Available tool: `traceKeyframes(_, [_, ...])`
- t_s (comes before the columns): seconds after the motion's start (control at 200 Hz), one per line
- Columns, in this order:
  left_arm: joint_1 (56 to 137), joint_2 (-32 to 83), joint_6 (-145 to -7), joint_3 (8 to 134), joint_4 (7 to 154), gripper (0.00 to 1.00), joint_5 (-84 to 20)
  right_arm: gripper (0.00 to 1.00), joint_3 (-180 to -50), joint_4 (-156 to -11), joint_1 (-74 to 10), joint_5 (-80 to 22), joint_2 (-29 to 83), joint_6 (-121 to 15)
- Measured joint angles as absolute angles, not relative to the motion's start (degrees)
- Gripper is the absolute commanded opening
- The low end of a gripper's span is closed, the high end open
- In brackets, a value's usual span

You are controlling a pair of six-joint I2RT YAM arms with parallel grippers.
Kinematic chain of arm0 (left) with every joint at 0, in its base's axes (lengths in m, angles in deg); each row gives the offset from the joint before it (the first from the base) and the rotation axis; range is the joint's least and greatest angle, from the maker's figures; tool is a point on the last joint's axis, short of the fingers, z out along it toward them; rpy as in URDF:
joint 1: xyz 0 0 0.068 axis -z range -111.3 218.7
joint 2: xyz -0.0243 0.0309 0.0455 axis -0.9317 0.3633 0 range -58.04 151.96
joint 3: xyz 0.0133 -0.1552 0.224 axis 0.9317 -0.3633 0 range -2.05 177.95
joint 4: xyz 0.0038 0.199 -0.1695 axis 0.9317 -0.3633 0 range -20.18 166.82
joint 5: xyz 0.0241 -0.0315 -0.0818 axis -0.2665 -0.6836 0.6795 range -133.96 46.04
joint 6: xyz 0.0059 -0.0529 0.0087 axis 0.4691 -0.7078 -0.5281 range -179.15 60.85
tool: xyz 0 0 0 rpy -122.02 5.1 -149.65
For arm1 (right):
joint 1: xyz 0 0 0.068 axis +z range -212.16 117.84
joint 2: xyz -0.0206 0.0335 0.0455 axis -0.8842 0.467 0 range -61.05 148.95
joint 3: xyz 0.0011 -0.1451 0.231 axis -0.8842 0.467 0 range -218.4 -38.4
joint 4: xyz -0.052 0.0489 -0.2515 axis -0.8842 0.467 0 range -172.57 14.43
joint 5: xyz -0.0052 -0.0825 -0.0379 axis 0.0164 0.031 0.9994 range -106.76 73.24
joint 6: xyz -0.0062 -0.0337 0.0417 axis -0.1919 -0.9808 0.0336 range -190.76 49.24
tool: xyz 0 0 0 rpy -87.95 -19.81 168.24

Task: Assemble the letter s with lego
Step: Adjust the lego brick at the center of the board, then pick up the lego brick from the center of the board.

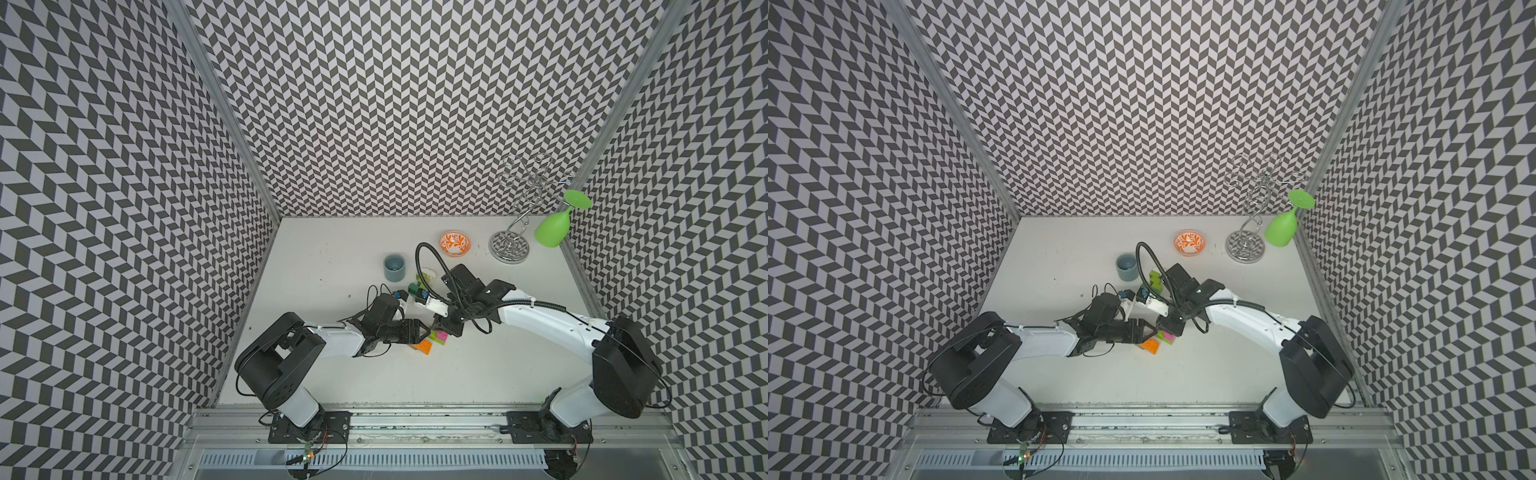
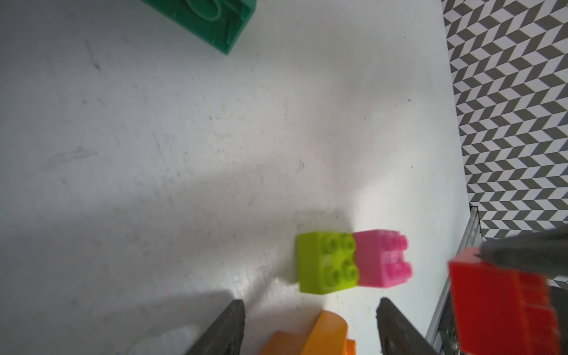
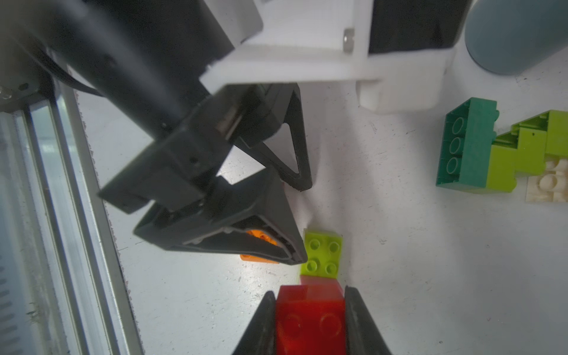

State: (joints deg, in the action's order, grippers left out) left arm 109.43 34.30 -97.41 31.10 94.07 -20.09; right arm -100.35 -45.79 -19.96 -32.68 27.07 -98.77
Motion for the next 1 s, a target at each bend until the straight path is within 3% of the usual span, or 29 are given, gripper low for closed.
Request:
traceKeyframes(0.255, [109.41, 34.41, -97.22, 31.88, 93.92, 0.72, -20.68, 0.01, -100.59, -46.01, -20.25, -33.03, 25.39, -98.48])
traceKeyframes(0.451, [102.94, 17.84, -95.99, 31.51, 84.94, 0.76, -23.65, 0.01, -102.82, -47.28, -20.38, -33.30, 27.24, -96.91])
traceKeyframes(0.671, [88.21, -2.68, -92.80, 32.45, 73.85, 0.77, -27.01, 0.02, -109.59, -50.25, -17.21, -34.72, 38.13, -95.90])
traceKeyframes(0.926, [83.55, -5.13, -90.22, 32.69, 65.26, 0.77, -26.20, 0.09, -117.97, -49.95, -11.02, -34.24, 51.66, -95.97])
traceKeyframes(1.002, [83.09, -5.26, -89.87, 32.58, 64.43, 0.77, -25.86, 0.18, -119.58, -49.49, -10.17, -33.67, 53.78, -95.95])
